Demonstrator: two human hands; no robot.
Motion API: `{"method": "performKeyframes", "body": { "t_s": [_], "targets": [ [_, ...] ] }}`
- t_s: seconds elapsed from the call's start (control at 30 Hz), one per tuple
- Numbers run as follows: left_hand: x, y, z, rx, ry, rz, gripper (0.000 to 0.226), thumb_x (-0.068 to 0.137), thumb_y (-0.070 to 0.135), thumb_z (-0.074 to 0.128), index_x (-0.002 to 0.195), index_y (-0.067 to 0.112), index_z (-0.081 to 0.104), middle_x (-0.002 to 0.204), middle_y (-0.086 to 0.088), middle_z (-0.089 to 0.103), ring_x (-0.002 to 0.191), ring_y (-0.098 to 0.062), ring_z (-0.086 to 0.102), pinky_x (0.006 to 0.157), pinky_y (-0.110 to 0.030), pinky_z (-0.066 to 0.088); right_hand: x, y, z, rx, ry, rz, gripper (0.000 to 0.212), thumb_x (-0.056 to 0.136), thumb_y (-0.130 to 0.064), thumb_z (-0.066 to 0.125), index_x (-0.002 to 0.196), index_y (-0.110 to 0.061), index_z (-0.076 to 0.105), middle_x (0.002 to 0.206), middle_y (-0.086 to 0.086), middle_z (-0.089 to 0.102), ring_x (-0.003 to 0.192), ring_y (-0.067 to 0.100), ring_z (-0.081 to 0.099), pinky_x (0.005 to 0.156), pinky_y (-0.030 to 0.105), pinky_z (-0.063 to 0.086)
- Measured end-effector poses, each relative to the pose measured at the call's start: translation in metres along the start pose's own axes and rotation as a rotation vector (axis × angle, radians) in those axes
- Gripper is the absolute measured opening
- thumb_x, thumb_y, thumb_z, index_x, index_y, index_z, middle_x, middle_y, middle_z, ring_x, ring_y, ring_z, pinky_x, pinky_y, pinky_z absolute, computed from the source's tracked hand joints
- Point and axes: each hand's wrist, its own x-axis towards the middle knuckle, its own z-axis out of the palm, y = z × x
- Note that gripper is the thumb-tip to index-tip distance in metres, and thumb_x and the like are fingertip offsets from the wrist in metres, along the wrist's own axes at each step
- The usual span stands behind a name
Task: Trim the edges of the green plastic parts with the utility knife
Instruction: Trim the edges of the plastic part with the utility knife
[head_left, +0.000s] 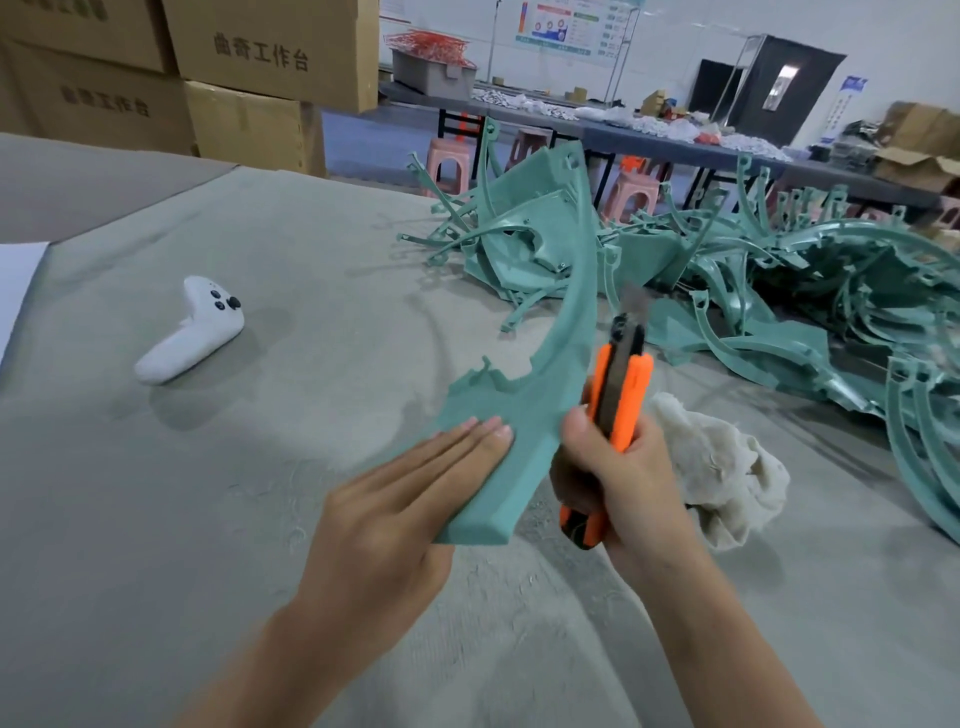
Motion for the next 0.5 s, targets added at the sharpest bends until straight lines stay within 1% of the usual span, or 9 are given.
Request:
{"method": "performKeyframes", "body": {
  "t_s": [0.03,0.1,0.17,0.2,0.27,0.33,0.4,0.47,0.5],
  "targets": [
    [0.000,-0.001,-0.001,-0.004,-0.016,0.011,0.057,0.077,-0.009,0.037,0.129,0.008,0.053,0.130,0.004,0.057,0.125,-0.006,0.052,0.107,-0.022,0.040,0.002,0.000,-0.003,0.057,0.079,0.005,0.045,0.066,-0.054,0.085,0.066,-0.022,0.054,0.055,-0.004,0.031,0.042,0.009,0.025,0.039,0.018,0.028],
    [0.000,0.000,-0.001,-0.006,-0.024,0.007,0.056,0.078,-0.007,0.037,0.129,0.010,0.053,0.129,0.004,0.058,0.124,-0.006,0.053,0.106,-0.022,0.041,0.005,-0.001,-0.012,0.098,0.255,0.003,0.030,0.080,-0.044,0.074,0.074,-0.021,0.056,0.057,-0.004,0.032,0.042,0.010,0.025,0.039,0.019,0.027],
    [0.001,0.001,-0.001,0.000,0.013,-0.060,0.056,0.077,-0.006,0.040,0.128,0.012,0.056,0.124,0.007,0.060,0.119,0.001,0.054,0.103,-0.011,0.037,0.005,-0.003,-0.019,0.059,0.335,-0.002,0.030,0.086,-0.046,0.066,0.080,-0.018,0.058,0.057,-0.004,0.037,0.041,0.010,0.028,0.040,0.021,0.027],
    [0.001,0.002,-0.001,0.006,0.040,-0.114,0.052,0.078,-0.004,0.043,0.126,0.012,0.058,0.117,0.010,0.063,0.111,0.005,0.053,0.098,-0.002,0.034,0.004,-0.004,-0.020,0.005,0.323,-0.014,0.036,0.088,-0.053,0.063,0.081,-0.018,0.061,0.058,-0.003,0.039,0.042,0.010,0.030,0.041,0.021,0.028],
    [0.002,0.001,-0.001,0.025,0.088,-0.236,0.042,0.082,0.000,0.051,0.121,0.012,0.061,0.089,0.023,0.061,0.086,0.011,0.048,0.081,0.009,0.027,0.000,-0.006,-0.017,-0.162,0.241,-0.059,0.049,0.089,-0.067,0.051,0.083,-0.020,0.064,0.061,-0.001,0.040,0.044,0.011,0.031,0.043,0.020,0.028],
    [0.002,-0.002,-0.001,0.078,0.129,-0.341,0.035,0.087,0.009,0.052,0.119,0.012,0.064,0.065,0.014,0.040,0.065,0.010,0.040,0.067,0.010,0.025,-0.005,-0.004,-0.008,-0.328,0.121,-0.126,0.052,0.088,-0.068,0.040,0.083,-0.021,0.063,0.059,-0.002,0.040,0.048,0.010,0.033,0.044,0.021,0.028],
    [0.003,-0.004,-0.001,0.141,0.155,-0.386,0.034,0.088,0.013,0.050,0.116,0.009,0.068,0.054,0.014,0.028,0.060,0.002,0.033,0.064,0.009,0.025,-0.011,0.002,0.005,-0.486,0.011,-0.192,0.055,0.091,-0.070,0.039,0.081,-0.019,0.059,0.057,-0.003,0.038,0.050,0.009,0.034,0.048,0.026,0.028],
    [0.003,-0.004,-0.001,0.172,0.163,-0.398,0.034,0.087,0.014,0.049,0.114,0.008,0.069,0.056,0.012,0.035,0.062,-0.008,0.037,0.066,0.007,0.027,-0.018,0.008,0.015,-0.657,-0.075,-0.252,0.062,0.091,-0.075,0.034,0.078,-0.018,0.055,0.059,0.004,0.040,0.050,0.007,0.035,0.050,0.024,0.028],
    [0.003,-0.004,-0.002,0.178,0.162,-0.402,0.033,0.087,0.013,0.047,0.111,0.006,0.070,0.057,0.010,0.038,0.063,-0.011,0.038,0.065,0.004,0.028,-0.020,0.010,0.019,-0.726,-0.104,-0.277,0.060,0.092,-0.075,0.032,0.076,-0.021,0.052,0.060,0.005,0.042,0.050,0.007,0.036,0.050,0.021,0.026]
  ]
}}
